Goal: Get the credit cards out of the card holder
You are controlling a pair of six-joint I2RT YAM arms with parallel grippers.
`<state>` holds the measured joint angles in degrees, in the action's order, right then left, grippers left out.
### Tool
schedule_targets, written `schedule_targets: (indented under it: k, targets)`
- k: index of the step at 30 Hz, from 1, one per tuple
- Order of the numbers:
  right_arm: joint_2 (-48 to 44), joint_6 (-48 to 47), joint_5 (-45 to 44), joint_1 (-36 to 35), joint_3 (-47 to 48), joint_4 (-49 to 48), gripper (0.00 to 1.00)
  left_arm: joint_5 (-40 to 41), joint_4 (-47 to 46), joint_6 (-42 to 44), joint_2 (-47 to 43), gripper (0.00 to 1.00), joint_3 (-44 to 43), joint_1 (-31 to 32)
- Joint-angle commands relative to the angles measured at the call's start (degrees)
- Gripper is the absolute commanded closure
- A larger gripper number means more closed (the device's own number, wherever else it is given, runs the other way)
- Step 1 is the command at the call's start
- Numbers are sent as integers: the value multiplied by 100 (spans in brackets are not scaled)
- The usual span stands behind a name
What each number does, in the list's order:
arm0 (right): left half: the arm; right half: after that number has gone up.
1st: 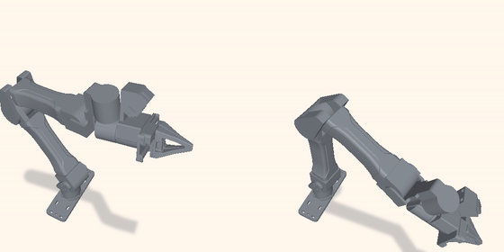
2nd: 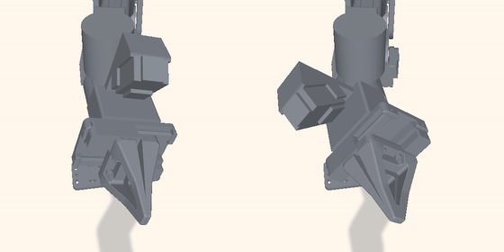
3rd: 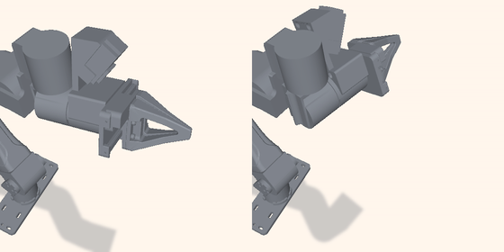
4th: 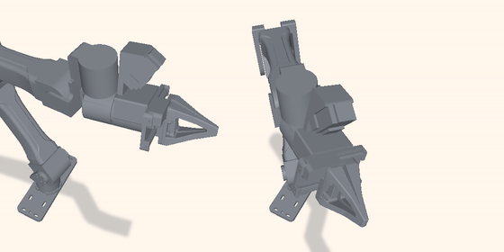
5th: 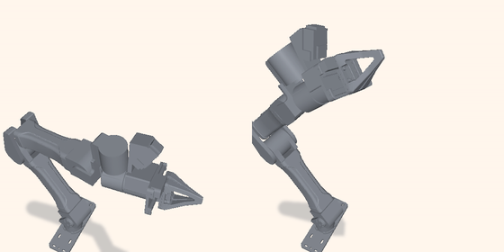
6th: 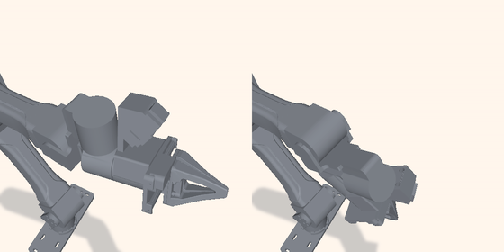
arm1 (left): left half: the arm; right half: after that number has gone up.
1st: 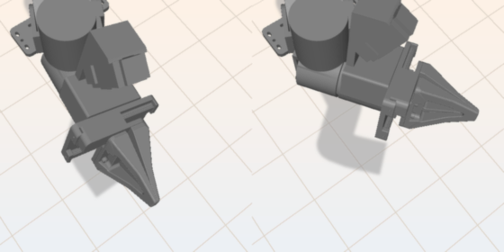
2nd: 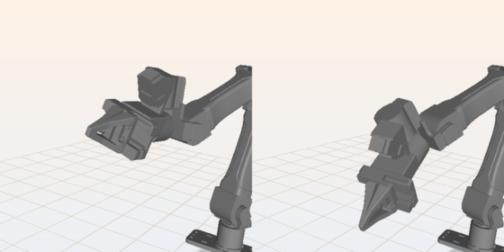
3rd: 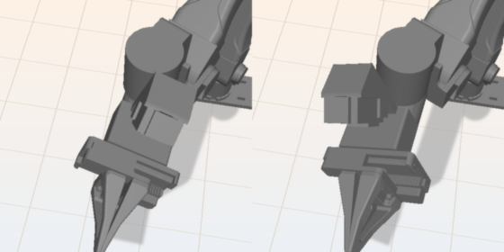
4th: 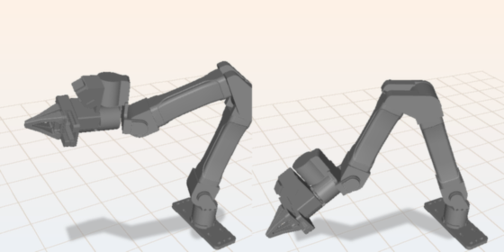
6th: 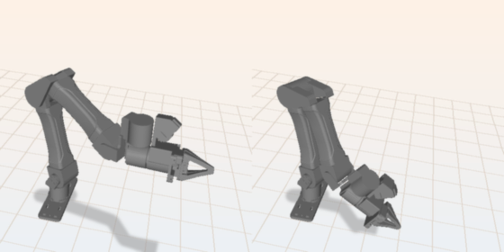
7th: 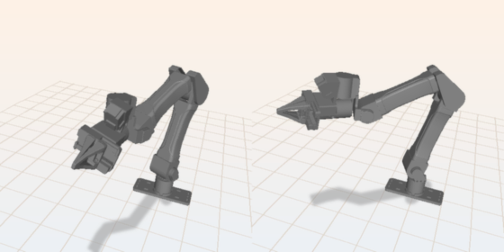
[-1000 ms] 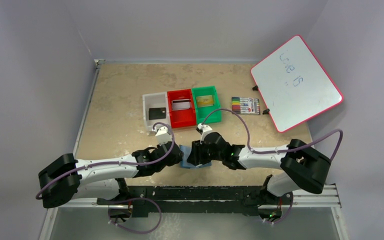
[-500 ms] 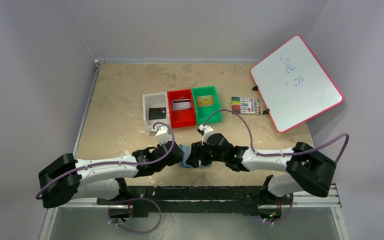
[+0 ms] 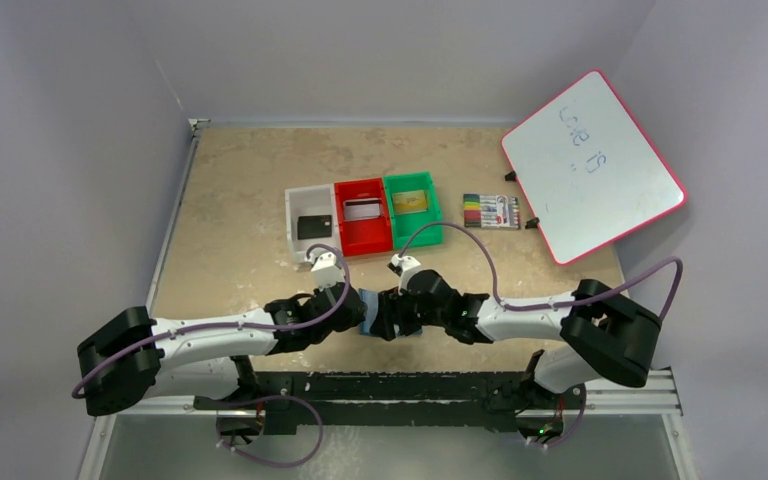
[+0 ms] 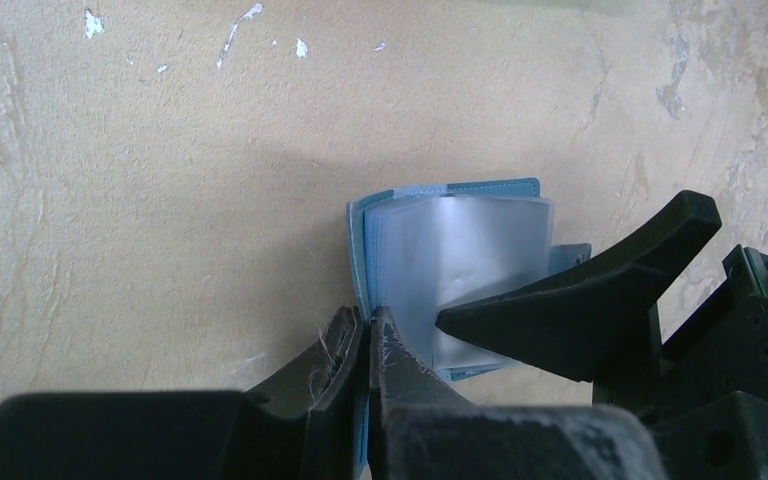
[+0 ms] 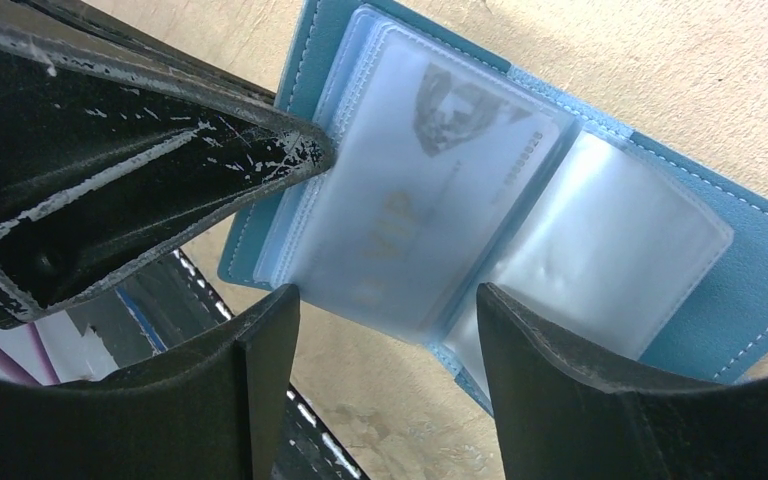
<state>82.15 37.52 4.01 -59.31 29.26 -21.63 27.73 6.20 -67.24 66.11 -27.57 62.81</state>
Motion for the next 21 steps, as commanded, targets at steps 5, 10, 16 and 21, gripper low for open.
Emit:
schedule_targets:
  k: [5, 10, 16, 21]
  targets:
    - [-70, -67, -16, -37, 128, -235, 29, 51, -193, 90, 63, 100, -276, 39]
    - [129, -67, -42, -37, 235, -276, 31, 38, -189, 98, 72, 100, -276, 39]
    - [187, 201, -621, -37, 374, 71, 41, 51, -152, 97, 34, 100, -266, 38]
    - [-10, 545, -990, -37, 266, 120, 53, 49, -152, 110, 40, 100, -275, 39]
